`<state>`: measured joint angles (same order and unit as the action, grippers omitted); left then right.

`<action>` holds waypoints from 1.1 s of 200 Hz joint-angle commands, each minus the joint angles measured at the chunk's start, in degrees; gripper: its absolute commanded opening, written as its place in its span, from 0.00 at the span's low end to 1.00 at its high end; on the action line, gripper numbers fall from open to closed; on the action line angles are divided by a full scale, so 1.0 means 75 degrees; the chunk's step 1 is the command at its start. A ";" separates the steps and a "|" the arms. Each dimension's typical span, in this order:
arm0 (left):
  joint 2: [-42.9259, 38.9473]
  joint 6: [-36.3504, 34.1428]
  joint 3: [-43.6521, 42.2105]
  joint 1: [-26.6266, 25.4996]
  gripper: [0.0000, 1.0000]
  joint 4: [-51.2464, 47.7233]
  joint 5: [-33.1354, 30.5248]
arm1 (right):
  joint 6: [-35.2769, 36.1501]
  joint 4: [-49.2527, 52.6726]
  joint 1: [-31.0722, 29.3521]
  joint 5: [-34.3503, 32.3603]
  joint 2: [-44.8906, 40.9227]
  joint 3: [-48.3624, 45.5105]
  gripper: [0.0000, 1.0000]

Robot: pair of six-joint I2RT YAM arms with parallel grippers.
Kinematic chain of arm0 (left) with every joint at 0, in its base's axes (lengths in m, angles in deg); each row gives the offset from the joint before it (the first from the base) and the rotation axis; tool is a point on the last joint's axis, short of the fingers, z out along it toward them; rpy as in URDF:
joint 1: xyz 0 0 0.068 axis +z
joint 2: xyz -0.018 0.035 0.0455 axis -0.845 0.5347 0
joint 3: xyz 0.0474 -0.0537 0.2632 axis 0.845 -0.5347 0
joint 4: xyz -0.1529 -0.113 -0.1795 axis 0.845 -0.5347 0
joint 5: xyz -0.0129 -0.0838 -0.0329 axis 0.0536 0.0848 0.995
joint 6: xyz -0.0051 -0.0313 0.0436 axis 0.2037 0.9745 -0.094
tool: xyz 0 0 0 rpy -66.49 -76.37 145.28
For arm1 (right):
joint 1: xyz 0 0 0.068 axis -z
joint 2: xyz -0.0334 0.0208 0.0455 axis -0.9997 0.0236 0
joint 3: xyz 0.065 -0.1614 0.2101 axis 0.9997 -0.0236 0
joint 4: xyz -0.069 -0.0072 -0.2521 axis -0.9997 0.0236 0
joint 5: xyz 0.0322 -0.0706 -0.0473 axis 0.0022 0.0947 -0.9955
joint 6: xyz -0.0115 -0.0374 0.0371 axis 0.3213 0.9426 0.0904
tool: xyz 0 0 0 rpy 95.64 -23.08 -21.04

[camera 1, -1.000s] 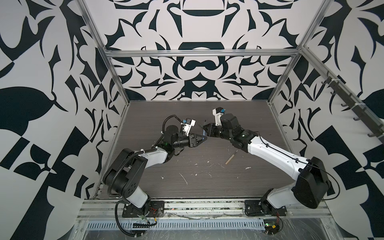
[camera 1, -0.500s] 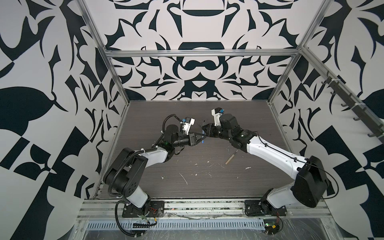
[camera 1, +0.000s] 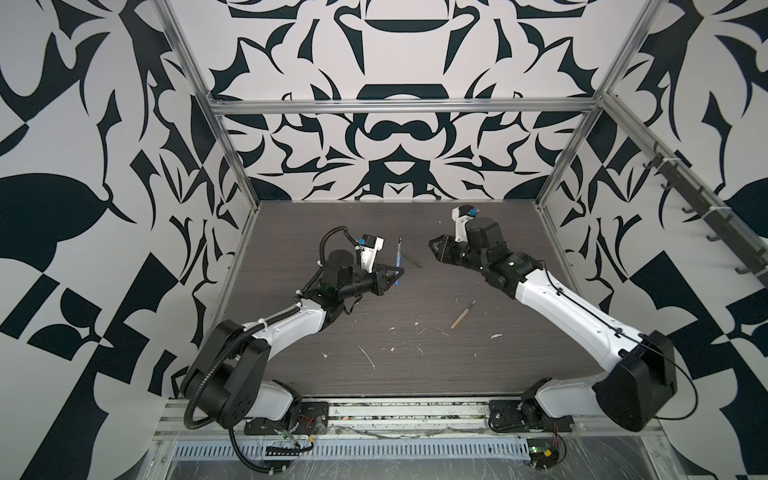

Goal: Insert the pens into the pen caps
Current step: 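Close the left gripper on the blue pen while the right gripper opens and withdraws, then move the right gripper over the blue cap and lower it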

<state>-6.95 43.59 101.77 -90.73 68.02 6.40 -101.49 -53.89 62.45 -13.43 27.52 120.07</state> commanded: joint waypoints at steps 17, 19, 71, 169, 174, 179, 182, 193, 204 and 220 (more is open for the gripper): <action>-0.1144 -0.1410 -0.0456 -0.0757 0.03 -0.0595 -0.1224 | 0.0497 0.0844 0.0985 -0.1176 0.0973 0.0213 0.46; -0.1171 -0.1443 -0.0475 -0.0783 0.03 -0.0592 -0.1255 | 0.0528 0.0831 0.1014 -0.1206 0.1035 0.0230 0.47; -0.1756 -0.1814 -0.0587 -0.1130 0.03 -0.1025 -0.1561 | 0.0886 0.0811 0.1548 -0.0988 0.2700 0.1158 0.49; -0.2050 -0.1743 -0.0704 -0.1183 0.03 -0.1359 -0.1749 | 0.1071 0.1596 0.1724 -0.0834 0.4479 0.2849 0.50; -0.2067 -0.1742 -0.0714 -0.1204 0.03 -0.1368 -0.1760 | 0.1083 0.1630 0.1723 -0.0822 0.4529 0.2908 0.50; -0.2073 -0.1740 -0.0725 -0.1198 0.03 -0.1367 -0.1767 | 0.1086 0.1653 0.1724 -0.0822 0.4573 0.2954 0.50; -0.2080 -0.1739 -0.0727 -0.1194 0.03 -0.1368 -0.1786 | 0.1098 0.1664 0.1723 -0.0822 0.4603 0.2984 0.50; -0.2119 -0.1730 -0.0750 -0.1194 0.03 -0.1386 -0.1847 | 0.1135 0.1730 0.1719 -0.0810 0.4713 0.3096 0.50; -0.2151 -0.1720 -0.0750 -0.1197 0.03 -0.1441 -0.1867 | 0.1165 0.1808 0.1727 -0.0810 0.4819 0.3203 0.50; -0.2215 -0.1715 -0.0750 -0.1194 0.04 -0.1537 -0.1889 | 0.1216 0.1864 0.1718 -0.0775 0.4964 0.3319 0.50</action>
<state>-21.79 30.82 96.78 -99.50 57.55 -7.00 -93.62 -42.09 75.46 -19.53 64.52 141.71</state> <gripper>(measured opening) 0.138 0.500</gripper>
